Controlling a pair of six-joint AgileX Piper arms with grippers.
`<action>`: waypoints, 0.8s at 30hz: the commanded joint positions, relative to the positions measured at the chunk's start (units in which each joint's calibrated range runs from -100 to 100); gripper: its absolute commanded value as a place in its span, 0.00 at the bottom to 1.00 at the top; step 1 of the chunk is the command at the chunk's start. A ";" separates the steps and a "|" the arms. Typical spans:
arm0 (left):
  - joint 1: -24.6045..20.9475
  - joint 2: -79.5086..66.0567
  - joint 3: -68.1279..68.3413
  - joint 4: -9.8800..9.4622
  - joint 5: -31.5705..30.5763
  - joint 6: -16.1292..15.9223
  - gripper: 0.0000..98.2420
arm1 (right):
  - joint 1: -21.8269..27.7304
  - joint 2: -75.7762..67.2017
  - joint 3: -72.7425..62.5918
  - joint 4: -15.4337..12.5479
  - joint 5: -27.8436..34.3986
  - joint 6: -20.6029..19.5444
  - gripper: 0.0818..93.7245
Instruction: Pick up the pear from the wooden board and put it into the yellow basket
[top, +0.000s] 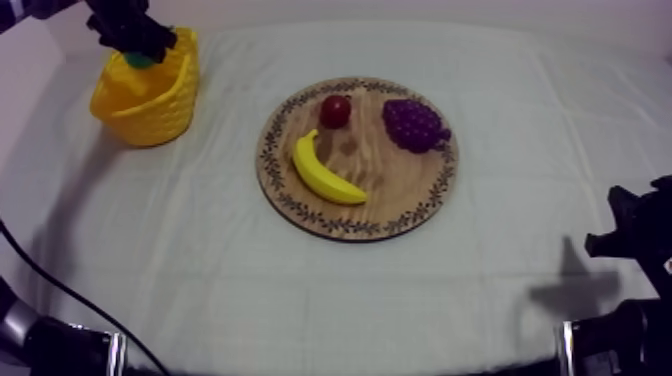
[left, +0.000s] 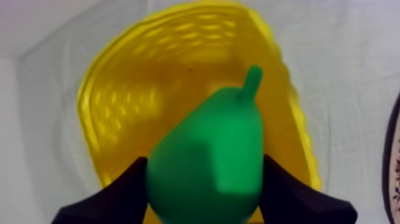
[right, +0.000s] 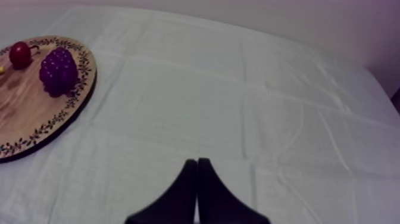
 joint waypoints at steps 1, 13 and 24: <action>-0.62 2.16 0.35 0.65 -1.88 -0.02 0.61 | -0.01 -0.02 0.04 0.00 0.02 0.00 0.00; -4.05 7.71 2.50 6.71 -9.33 -4.33 0.77 | -0.01 -0.02 0.04 0.00 0.02 0.00 0.00; -3.99 -1.00 13.71 9.75 -20.59 -7.07 0.36 | -0.01 -0.02 0.04 0.00 0.02 0.00 0.00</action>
